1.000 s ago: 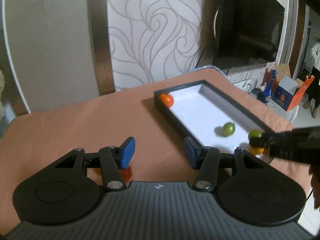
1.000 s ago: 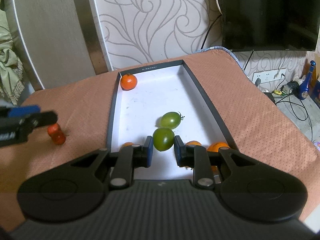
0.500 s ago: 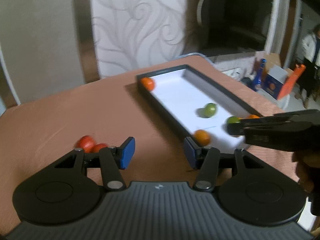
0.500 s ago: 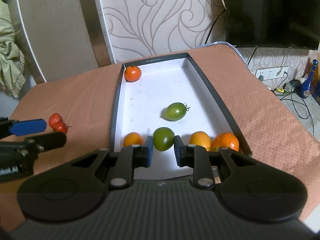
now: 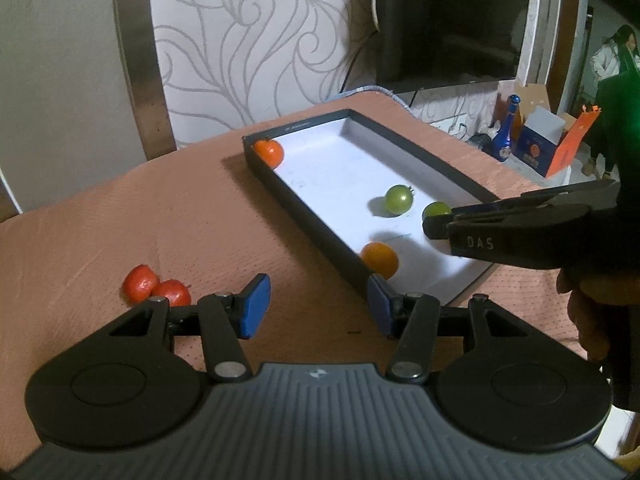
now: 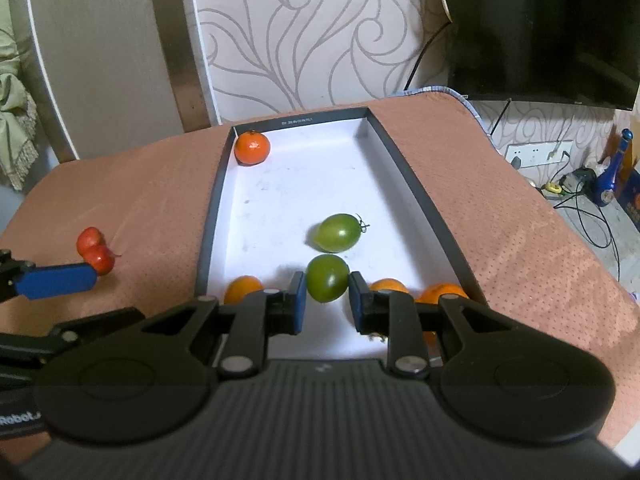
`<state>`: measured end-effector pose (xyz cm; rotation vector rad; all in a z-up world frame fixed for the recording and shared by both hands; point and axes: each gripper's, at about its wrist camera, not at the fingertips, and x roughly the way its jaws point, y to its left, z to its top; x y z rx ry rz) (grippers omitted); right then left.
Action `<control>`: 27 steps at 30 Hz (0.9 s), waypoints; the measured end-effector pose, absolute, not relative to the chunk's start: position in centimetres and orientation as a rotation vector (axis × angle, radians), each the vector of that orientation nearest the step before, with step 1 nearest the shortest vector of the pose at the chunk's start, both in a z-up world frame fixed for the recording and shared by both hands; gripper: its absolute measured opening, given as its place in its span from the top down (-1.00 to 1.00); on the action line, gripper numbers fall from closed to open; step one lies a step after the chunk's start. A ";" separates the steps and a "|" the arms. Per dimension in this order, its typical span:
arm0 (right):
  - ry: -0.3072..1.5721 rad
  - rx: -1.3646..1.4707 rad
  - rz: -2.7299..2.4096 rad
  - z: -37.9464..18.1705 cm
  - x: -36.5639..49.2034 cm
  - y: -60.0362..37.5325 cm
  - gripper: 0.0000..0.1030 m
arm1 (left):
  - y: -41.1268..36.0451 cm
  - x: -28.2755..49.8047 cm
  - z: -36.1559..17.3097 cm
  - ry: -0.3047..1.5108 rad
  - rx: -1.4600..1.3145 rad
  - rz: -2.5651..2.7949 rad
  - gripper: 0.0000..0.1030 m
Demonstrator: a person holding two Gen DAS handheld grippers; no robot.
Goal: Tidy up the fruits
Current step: 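Move both grippers out of the box toward the two red tomatoes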
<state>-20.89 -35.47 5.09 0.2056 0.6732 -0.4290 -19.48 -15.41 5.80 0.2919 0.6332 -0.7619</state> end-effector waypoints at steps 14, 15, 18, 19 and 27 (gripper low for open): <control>0.618 0.197 -0.445 6.2 -20.0 -34.3 0.42 | -13.7 -18.1 5.4 0.653 0.269 -0.730 -0.16; 0.614 0.192 -0.438 6.4 -19.9 -34.1 0.42 | -13.6 -18.1 5.4 0.653 0.268 -0.728 -0.16; 0.604 0.179 -0.403 6.8 -19.6 -33.3 0.42 | -13.2 -18.1 5.3 0.653 0.263 -0.722 -0.16; 0.599 0.177 -0.389 7.0 -19.6 -33.0 0.42 | -13.1 -18.2 5.3 0.653 0.261 -0.719 -0.16; 0.605 0.149 -0.294 7.3 -18.4 -30.9 0.42 | -11.7 -18.5 5.2 0.660 0.248 -0.686 -0.16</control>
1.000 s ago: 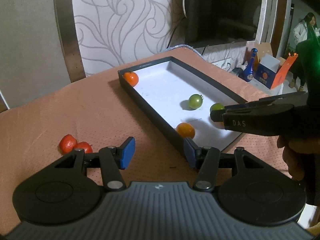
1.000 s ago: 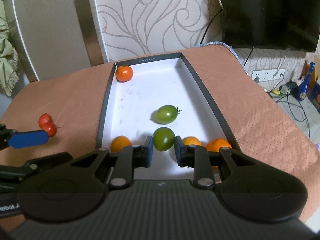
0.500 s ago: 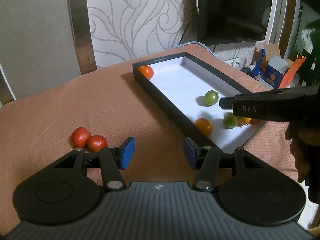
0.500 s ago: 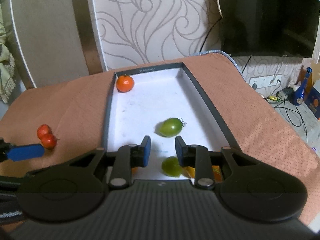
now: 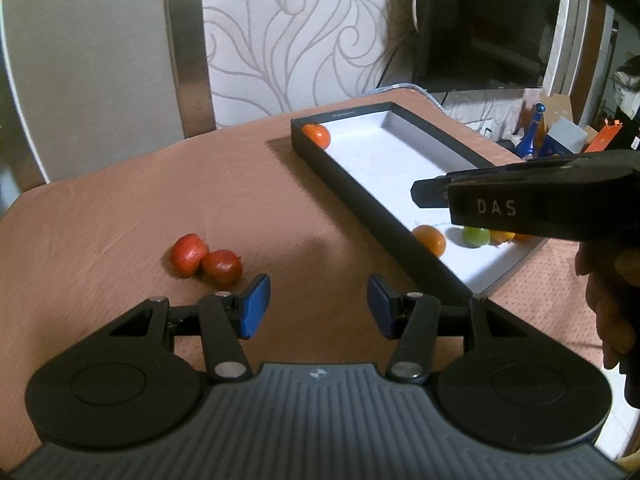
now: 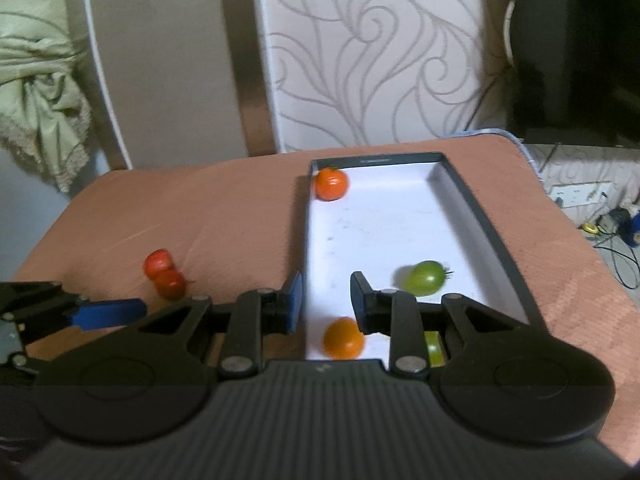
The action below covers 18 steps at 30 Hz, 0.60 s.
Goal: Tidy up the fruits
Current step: 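Move both grippers out of the box toward the two red tomatoes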
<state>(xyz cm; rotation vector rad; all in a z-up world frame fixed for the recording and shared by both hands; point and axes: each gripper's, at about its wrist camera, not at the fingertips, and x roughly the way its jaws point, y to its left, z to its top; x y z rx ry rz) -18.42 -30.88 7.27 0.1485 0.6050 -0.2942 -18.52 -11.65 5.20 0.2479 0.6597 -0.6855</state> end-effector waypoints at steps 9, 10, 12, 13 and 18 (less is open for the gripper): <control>0.659 0.113 -0.132 6.2 -15.2 -27.5 0.42 | -8.1 -18.3 5.3 0.673 0.221 -0.584 -0.16; 0.668 0.110 -0.118 6.0 -14.7 -27.1 0.42 | -7.5 -18.2 5.4 0.673 0.216 -0.567 -0.16; 0.685 0.103 -0.089 5.6 -13.7 -26.1 0.42 | -6.3 -18.1 5.5 0.674 0.207 -0.533 -0.16; 0.692 0.096 -0.076 5.4 -13.1 -25.6 0.41 | -5.7 -18.0 5.6 0.674 0.202 -0.517 -0.16; 0.714 0.067 -0.045 4.2 -11.0 -23.7 0.04 | -3.0 -17.3 6.1 0.666 0.182 -0.444 -0.16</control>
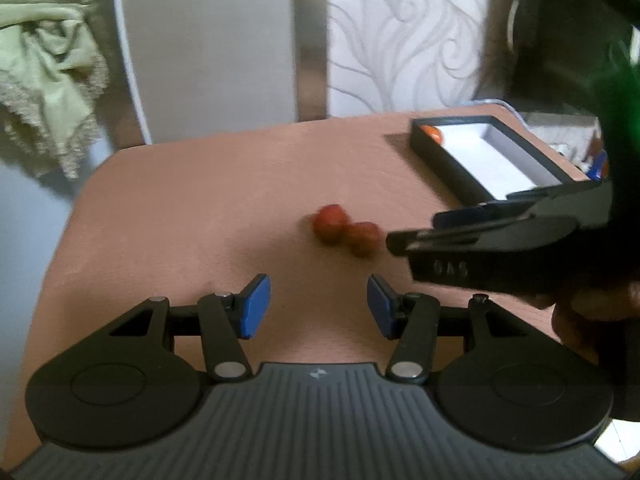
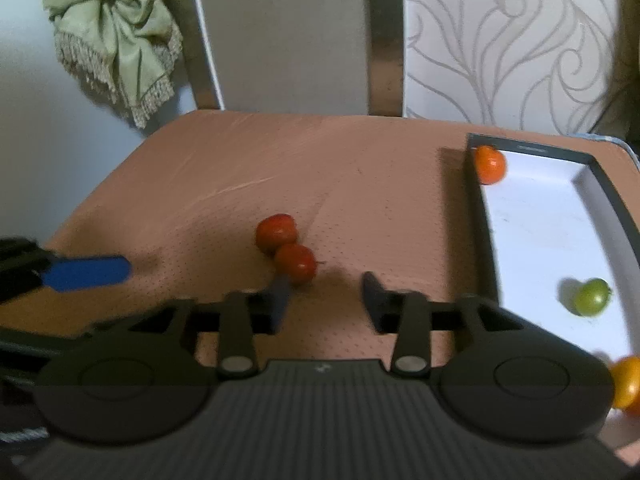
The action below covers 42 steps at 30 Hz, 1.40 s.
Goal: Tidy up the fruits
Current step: 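Move both grippers out of the box toward the two red tomatoes, then grasp a red tomato with the right gripper, then grasp the other red tomato with the left gripper while the right carries its tomato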
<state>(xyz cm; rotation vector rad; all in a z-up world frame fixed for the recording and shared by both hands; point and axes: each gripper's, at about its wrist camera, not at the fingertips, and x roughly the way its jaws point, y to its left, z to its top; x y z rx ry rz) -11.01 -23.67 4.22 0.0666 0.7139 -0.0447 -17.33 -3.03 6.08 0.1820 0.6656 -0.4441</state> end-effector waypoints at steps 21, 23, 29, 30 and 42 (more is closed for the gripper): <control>0.740 0.021 -0.044 3.3 -8.5 -22.6 0.34 | -2.1 -13.5 6.0 0.644 0.202 -0.419 -0.16; 0.731 0.016 -0.045 4.1 -9.6 -22.9 0.34 | -3.0 -13.0 5.7 0.641 0.210 -0.434 -0.16; 0.700 0.048 -0.069 6.2 -12.7 -24.3 0.34 | -6.0 -11.2 4.6 0.642 0.229 -0.487 -0.16; 0.693 0.054 -0.074 6.6 -13.3 -24.5 0.34 | -6.5 -11.1 4.4 0.644 0.232 -0.494 -0.16; 0.649 0.080 -0.141 8.3 -17.0 -25.8 0.34 | -9.7 -7.8 1.4 0.681 0.267 -0.509 0.03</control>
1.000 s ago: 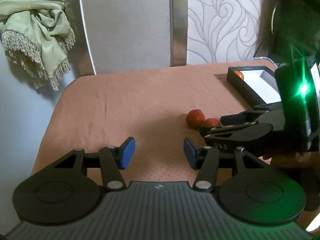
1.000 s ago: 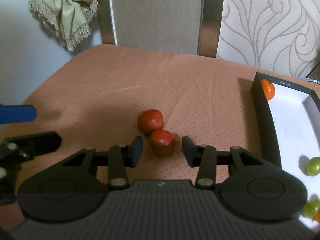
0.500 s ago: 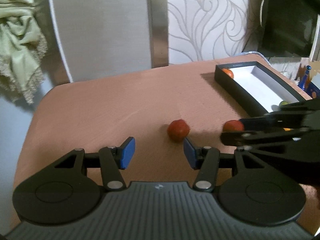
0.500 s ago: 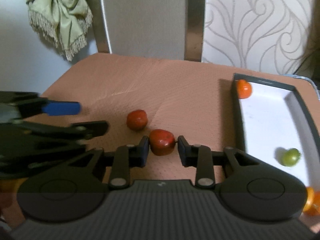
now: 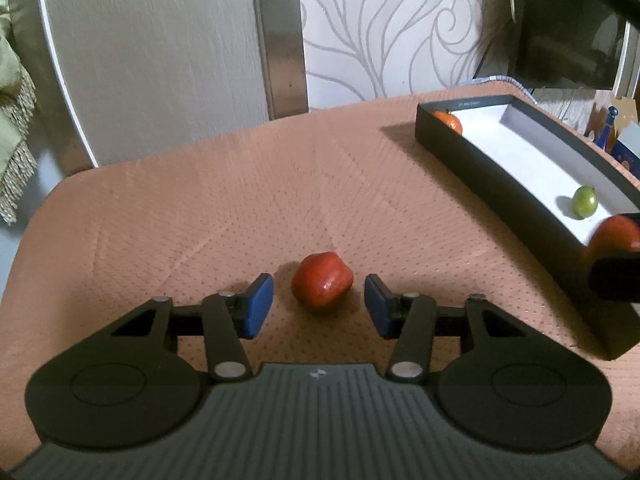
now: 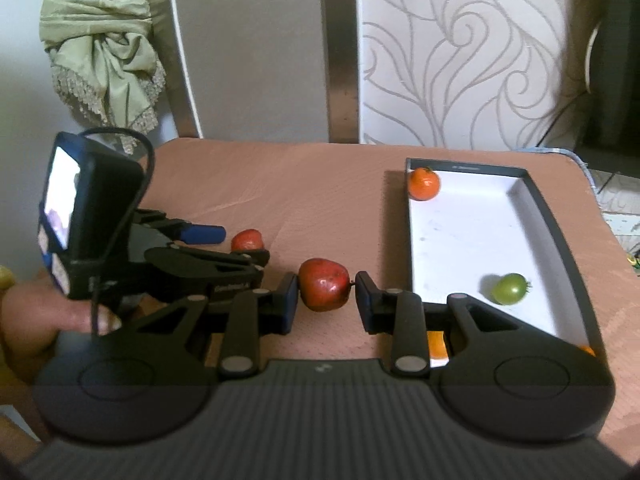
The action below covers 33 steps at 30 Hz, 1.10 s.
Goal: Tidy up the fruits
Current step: 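Grasp the other red tomato with the left gripper while the right carries its tomato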
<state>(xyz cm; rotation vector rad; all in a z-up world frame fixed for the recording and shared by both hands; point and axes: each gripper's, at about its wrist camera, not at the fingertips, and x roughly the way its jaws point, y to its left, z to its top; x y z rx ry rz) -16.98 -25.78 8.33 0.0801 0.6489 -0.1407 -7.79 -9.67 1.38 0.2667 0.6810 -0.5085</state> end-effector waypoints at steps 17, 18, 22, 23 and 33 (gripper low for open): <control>0.620 0.120 -0.182 8.6 -19.5 -26.3 0.34 | -10.5 -8.7 2.9 0.665 0.255 -0.518 0.24; 0.615 0.121 -0.181 8.7 -19.7 -26.3 0.34 | -10.7 -8.9 3.4 0.658 0.255 -0.522 0.24; 0.600 0.119 -0.181 8.9 -20.3 -26.5 0.34 | -11.6 -9.4 5.1 0.636 0.249 -0.542 0.24; 0.598 0.121 -0.182 9.0 -20.5 -26.6 0.34 | -11.9 -9.5 5.5 0.631 0.249 -0.547 0.24; 0.570 0.139 -0.217 9.5 -22.0 -28.2 0.34 | -16.4 -11.3 9.0 0.576 0.261 -0.644 0.24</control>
